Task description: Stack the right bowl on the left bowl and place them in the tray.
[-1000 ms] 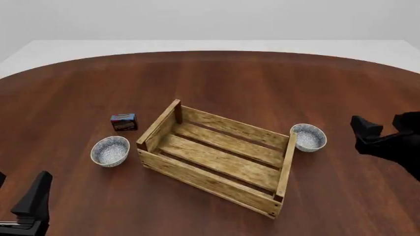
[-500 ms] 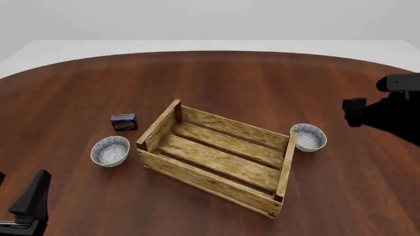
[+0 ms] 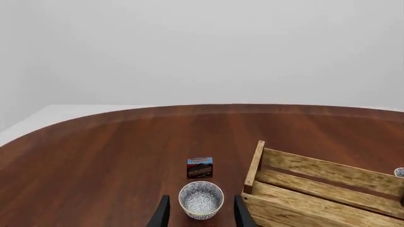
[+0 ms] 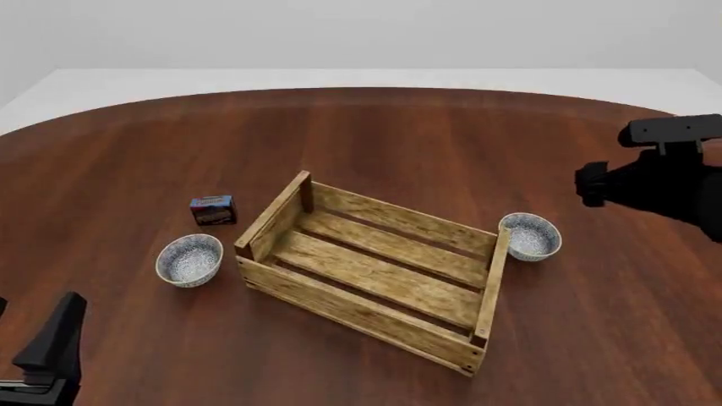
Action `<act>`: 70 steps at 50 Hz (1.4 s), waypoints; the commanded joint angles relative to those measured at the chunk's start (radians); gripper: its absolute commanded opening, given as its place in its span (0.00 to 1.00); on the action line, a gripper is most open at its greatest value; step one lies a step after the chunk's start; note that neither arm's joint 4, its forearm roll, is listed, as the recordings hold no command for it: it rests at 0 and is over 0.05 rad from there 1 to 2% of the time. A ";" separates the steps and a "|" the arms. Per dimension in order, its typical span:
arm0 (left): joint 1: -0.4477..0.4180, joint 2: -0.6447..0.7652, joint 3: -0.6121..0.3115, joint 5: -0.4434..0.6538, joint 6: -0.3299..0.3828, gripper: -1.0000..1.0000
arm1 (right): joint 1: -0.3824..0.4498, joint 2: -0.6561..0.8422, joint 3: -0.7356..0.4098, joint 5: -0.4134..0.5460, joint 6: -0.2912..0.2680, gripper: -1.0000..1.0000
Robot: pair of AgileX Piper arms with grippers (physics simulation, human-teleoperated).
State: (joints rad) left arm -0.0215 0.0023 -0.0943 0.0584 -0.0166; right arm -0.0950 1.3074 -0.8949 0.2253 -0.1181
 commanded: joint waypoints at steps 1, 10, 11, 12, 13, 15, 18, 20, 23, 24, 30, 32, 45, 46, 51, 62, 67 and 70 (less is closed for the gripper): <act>-0.001 -0.001 -0.001 -0.001 -0.007 1.00 | -0.005 0.083 -0.029 -0.007 -0.005 1.00; 0.000 -0.001 0.003 -0.006 -0.002 1.00 | -0.012 0.144 -0.036 -0.026 -0.001 1.00; 0.002 -0.001 0.004 -0.007 -0.001 1.00 | -0.014 0.153 -0.038 -0.030 -0.002 1.00; 0.000 -0.001 0.003 -0.005 -0.001 1.00 | -0.013 0.160 -0.039 -0.032 0.000 1.00; -0.001 -0.001 0.002 -0.004 -0.001 1.00 | -0.014 0.171 -0.041 -0.034 -0.002 1.00; -0.002 -0.001 -0.001 -0.003 -0.001 1.00 | -0.018 0.183 -0.044 -0.041 -0.004 1.00; -0.002 -0.001 -0.001 -0.002 -0.001 1.00 | -0.023 0.206 -0.049 -0.049 -0.008 1.00; -0.002 -0.001 0.001 -0.002 -0.002 1.00 | -0.025 0.215 -0.053 -0.052 -0.007 1.00; -0.003 -0.001 0.002 -0.002 -0.002 1.00 | -0.025 0.238 -0.055 -0.062 -0.004 1.00; -0.003 -0.001 0.003 -0.002 -0.001 1.00 | -0.026 0.244 -0.055 -0.067 -0.006 1.00; -0.004 -0.001 0.004 -0.002 -0.002 1.00 | -0.026 0.276 -0.053 -0.088 0.002 1.00; -0.007 -0.001 0.005 -0.001 -0.004 1.00 | -0.027 0.291 -0.052 -0.097 0.006 1.00; -0.004 -0.001 0.004 0.001 -0.003 1.00 | -0.025 0.369 -0.044 -0.150 0.027 1.00; -0.004 -0.001 0.003 0.001 -0.003 1.00 | -0.028 0.374 -0.043 -0.154 0.023 1.00; -0.006 -0.001 0.005 0.000 -0.003 1.00 | -0.025 0.401 -0.044 -0.171 0.028 1.00; -0.006 -0.001 0.007 0.001 -0.006 1.00 | -0.025 0.457 -0.050 -0.199 0.032 1.00; -0.005 -0.001 0.006 0.002 -0.004 1.00 | -0.026 0.473 -0.050 -0.209 0.038 1.00; -0.005 -0.001 0.007 0.001 -0.005 1.00 | -0.029 0.488 -0.053 -0.216 0.040 1.00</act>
State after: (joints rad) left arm -0.0270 0.0013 -0.0877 0.0590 -0.0210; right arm -0.1211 1.7519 -0.9440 0.0327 -0.0858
